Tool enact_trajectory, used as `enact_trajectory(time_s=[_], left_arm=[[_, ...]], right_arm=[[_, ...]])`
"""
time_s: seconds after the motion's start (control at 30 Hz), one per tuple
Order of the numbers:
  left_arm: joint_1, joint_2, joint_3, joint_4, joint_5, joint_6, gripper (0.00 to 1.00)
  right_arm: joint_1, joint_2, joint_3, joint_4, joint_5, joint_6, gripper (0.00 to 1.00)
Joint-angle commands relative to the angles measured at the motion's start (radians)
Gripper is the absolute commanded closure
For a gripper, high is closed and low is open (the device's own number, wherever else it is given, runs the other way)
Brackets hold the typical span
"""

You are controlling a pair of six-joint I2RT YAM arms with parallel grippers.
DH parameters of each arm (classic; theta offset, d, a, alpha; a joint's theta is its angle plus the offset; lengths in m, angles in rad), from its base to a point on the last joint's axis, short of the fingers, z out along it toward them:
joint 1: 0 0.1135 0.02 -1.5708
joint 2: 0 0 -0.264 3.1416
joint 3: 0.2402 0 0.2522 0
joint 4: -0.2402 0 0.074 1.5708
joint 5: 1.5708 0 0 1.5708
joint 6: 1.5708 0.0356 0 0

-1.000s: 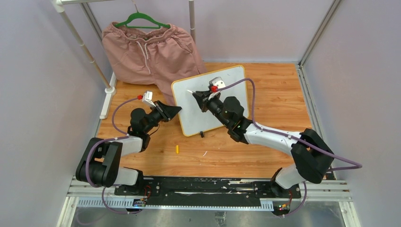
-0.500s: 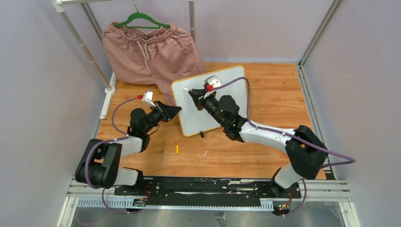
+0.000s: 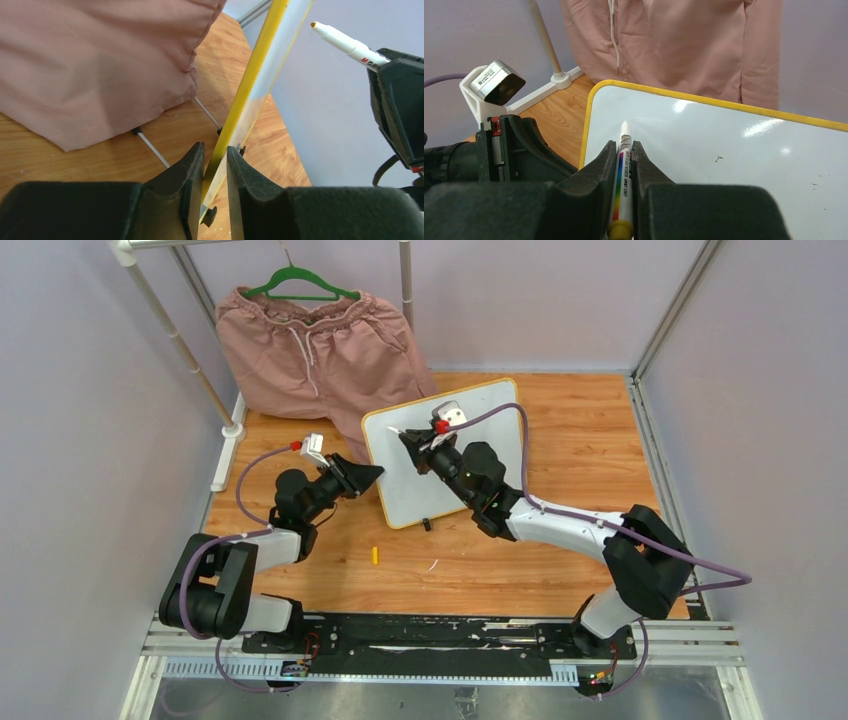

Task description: Write a sentence on the whiteboard

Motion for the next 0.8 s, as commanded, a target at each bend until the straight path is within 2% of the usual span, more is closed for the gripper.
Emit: enact_trajectory(time_s=[0.0, 0.07, 0.23, 0.77], left_arm=[[0.003, -0.016, -0.008, -0.011, -0.014, 0.013, 0.67], [0.003, -0.023, -0.01, -0.016, -0.018, 0.012, 0.63], [0.003, -0.057, -0.014, -0.039, -0.031, 0.012, 0.61], [0.003, -0.047, -0.019, -0.021, -0.028, 0.005, 0.8]], right_arm=[[0.013, -0.026, -0.014, 0.023, 0.016, -0.01, 1.0], [0.013, -0.034, -0.02, 0.023, 0.015, -0.009, 1.0], [0.013, -0.044, -0.032, 0.022, 0.012, -0.01, 1.0], [0.014, 0.003, 0.015, -0.011, 0.006, -0.005, 1.0]])
